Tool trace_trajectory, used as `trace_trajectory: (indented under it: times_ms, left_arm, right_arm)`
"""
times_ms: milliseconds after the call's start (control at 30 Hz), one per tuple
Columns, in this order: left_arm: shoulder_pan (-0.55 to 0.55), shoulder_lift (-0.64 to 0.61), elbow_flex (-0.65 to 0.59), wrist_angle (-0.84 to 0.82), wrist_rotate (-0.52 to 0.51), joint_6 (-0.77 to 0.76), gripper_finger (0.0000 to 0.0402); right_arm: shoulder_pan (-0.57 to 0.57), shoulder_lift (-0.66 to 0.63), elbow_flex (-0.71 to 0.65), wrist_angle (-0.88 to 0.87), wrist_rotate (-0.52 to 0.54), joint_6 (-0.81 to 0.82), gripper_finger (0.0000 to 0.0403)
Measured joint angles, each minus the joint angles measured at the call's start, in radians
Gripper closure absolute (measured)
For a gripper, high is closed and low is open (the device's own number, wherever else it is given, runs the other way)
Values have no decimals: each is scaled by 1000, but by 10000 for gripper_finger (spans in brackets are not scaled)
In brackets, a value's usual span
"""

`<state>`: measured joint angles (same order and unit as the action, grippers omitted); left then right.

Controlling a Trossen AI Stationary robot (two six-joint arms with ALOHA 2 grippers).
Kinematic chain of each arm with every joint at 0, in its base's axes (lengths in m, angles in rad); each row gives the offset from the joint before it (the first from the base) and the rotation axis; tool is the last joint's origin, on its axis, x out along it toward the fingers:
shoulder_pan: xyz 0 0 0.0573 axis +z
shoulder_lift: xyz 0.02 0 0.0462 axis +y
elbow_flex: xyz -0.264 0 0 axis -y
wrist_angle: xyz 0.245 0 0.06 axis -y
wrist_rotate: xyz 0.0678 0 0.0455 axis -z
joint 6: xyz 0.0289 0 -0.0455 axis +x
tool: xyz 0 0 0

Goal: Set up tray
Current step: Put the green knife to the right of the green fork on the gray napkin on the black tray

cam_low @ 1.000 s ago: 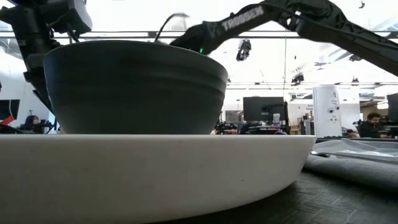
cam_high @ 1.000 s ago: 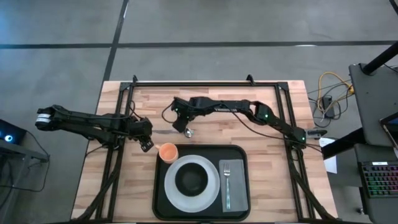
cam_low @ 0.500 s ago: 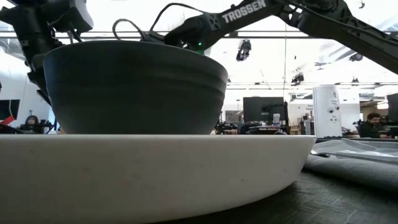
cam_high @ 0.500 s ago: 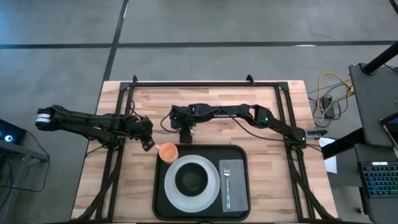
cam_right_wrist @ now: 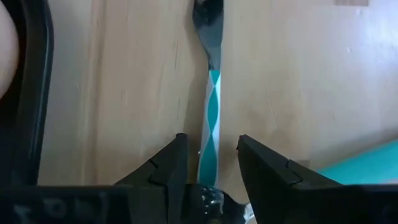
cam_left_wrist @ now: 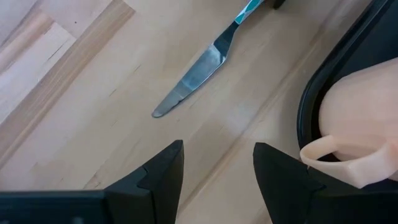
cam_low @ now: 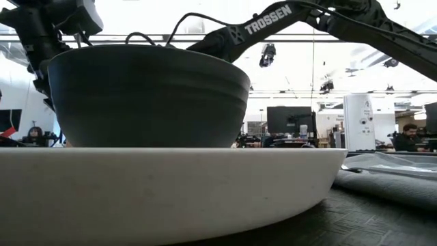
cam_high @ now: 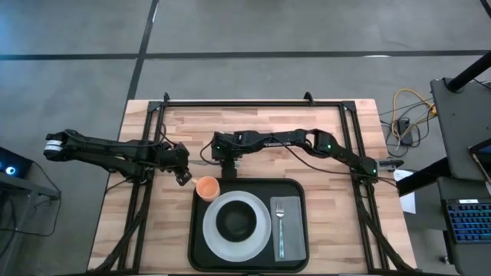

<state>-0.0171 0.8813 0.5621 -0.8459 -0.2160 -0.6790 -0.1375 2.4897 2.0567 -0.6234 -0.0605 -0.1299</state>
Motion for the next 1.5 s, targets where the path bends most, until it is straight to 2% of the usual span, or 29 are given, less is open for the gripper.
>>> trace_trajectory:
  times_ms: [333,500,1100,1333,1500]
  left_arm:
    - [0,2,-3,8,-1,-15,228]
    - [0,2,-6,19,-1,-17,228]
    - [0,2,-7,35,-1,-38,228]
    - [0,2,-7,35,-1,-38,228]
    - [0,2,-7,34,-1,-38,228]
  right_arm:
    - [-23,-7,-63,52,-16,75,278]
    - [-48,-8,-79,47,-100,125,289]
    - [-38,-9,-80,-4,-29,81,378]
    - [-55,-5,-14,-62,-62,234,381]
    - [-69,-2,87,-82,-33,347,383]
